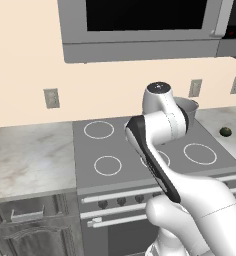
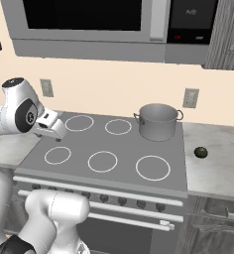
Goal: Turn on the burner for the pot on the stove. Wait thirty seconds for the pot to heat up. Then add the squash to the pot.
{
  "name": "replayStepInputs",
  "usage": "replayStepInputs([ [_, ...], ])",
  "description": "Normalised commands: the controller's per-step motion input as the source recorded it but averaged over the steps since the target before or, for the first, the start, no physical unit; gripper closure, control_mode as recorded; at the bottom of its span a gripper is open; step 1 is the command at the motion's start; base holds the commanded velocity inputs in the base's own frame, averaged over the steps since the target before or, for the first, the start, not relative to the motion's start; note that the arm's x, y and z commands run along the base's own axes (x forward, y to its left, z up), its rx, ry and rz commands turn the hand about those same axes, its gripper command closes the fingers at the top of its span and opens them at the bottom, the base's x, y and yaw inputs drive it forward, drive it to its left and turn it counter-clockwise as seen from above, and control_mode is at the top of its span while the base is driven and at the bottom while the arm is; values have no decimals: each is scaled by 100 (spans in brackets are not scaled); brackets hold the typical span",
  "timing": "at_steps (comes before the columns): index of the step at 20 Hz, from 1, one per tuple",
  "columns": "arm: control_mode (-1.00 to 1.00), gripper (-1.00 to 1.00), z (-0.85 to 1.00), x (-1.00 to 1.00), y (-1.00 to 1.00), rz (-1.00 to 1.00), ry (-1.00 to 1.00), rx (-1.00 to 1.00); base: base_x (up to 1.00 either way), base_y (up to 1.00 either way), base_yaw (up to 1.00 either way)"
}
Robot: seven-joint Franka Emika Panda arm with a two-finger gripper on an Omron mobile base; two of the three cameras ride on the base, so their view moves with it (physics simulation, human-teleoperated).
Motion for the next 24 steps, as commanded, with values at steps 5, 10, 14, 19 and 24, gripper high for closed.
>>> replayStepInputs([
  [5, -100, -100, 0, 0, 0, 0, 0, 0, 0, 0, 0],
  [10, -100, -100, 0, 0, 0, 0, 0, 0, 0, 0, 0],
  [14, -100, -100, 0, 0, 0, 0, 0, 0, 0, 0, 0],
  [19, -100, -100, 0, 0, 0, 0, 0, 0, 0, 0, 0],
  [24, -100, -100, 0, 0, 0, 0, 0, 0, 0, 0, 0],
])
